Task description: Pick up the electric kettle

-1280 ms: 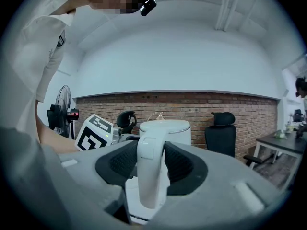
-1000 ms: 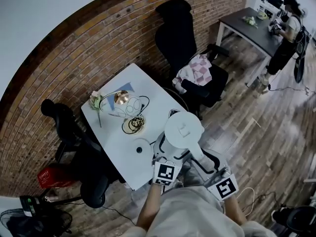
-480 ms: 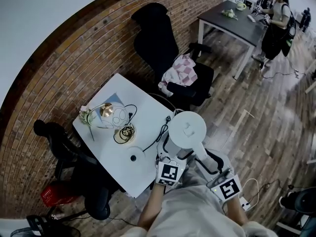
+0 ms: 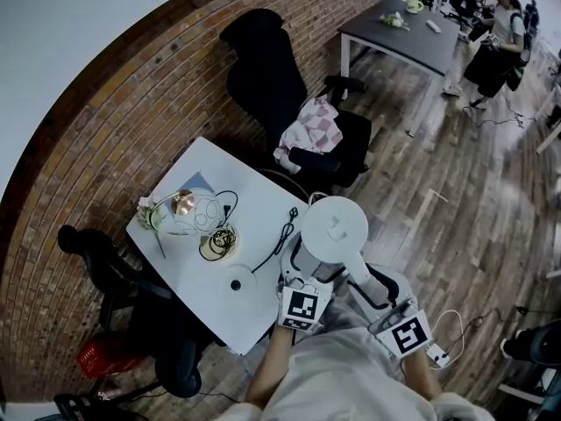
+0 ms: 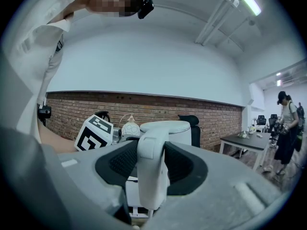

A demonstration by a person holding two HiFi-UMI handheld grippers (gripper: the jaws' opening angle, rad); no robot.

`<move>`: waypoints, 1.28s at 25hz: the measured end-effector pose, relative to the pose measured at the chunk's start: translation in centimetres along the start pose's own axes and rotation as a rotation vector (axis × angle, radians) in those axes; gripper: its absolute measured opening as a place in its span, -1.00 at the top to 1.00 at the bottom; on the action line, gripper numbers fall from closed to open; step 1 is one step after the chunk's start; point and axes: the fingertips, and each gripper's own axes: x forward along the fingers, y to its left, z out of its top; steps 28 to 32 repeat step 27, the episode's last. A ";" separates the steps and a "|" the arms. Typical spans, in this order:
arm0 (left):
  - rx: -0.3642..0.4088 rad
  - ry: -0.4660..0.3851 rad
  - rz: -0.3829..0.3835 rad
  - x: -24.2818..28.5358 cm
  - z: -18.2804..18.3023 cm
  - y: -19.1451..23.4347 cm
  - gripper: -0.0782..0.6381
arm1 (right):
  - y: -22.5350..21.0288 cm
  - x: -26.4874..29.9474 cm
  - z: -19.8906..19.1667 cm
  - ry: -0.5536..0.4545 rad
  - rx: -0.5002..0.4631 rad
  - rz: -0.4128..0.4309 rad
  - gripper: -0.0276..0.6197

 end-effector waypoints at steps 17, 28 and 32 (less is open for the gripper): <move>0.006 -0.010 -0.009 -0.4 0.3 -0.2 -0.81 | 0.5 -0.1 0.5 -0.009 -0.024 -0.016 0.37; 0.004 -0.024 -0.005 -1.1 0.9 -0.4 -0.81 | 1.2 -0.4 1.3 -0.021 -0.037 -0.014 0.37; 0.004 -0.024 -0.005 -1.1 0.9 -0.4 -0.81 | 1.2 -0.4 1.3 -0.021 -0.037 -0.014 0.37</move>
